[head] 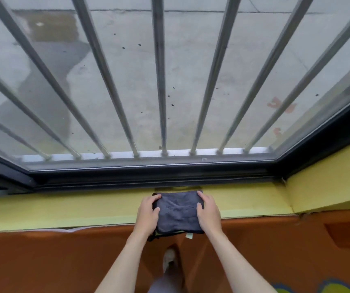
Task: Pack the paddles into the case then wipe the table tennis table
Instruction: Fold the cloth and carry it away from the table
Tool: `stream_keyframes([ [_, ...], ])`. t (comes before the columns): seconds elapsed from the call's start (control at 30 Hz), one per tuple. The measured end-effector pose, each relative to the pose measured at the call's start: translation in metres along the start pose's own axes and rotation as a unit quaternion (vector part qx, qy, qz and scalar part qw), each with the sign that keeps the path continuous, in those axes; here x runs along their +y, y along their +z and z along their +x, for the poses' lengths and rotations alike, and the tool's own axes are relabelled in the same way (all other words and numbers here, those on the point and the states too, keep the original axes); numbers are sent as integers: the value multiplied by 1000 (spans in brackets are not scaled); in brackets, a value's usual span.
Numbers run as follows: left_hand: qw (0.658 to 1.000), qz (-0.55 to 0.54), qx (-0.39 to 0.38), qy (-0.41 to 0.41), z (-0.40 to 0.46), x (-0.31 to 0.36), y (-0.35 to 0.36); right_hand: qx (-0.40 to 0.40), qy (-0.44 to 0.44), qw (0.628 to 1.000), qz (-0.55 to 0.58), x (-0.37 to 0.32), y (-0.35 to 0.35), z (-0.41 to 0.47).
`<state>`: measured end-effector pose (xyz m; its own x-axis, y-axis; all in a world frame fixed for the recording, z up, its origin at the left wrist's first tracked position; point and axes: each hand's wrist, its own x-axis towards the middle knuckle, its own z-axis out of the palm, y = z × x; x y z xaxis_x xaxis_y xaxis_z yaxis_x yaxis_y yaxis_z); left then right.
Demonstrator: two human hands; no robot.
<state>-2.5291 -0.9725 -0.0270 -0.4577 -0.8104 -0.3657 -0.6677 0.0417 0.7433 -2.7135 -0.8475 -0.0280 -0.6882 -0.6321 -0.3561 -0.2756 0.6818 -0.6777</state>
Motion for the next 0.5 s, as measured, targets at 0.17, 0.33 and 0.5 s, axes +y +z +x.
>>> stream_keyframes([
  [0.17,1000,14,12,-13,13,-7,7,15,6,1000,-26,-9,8,13],
  [0.33,999,44,5,14,22,-10,5,34,6,998,-46,-6,8,15],
  [0.5,999,3,41,7,12,-21,9,56,-25,997,-40,15,5,-2],
])
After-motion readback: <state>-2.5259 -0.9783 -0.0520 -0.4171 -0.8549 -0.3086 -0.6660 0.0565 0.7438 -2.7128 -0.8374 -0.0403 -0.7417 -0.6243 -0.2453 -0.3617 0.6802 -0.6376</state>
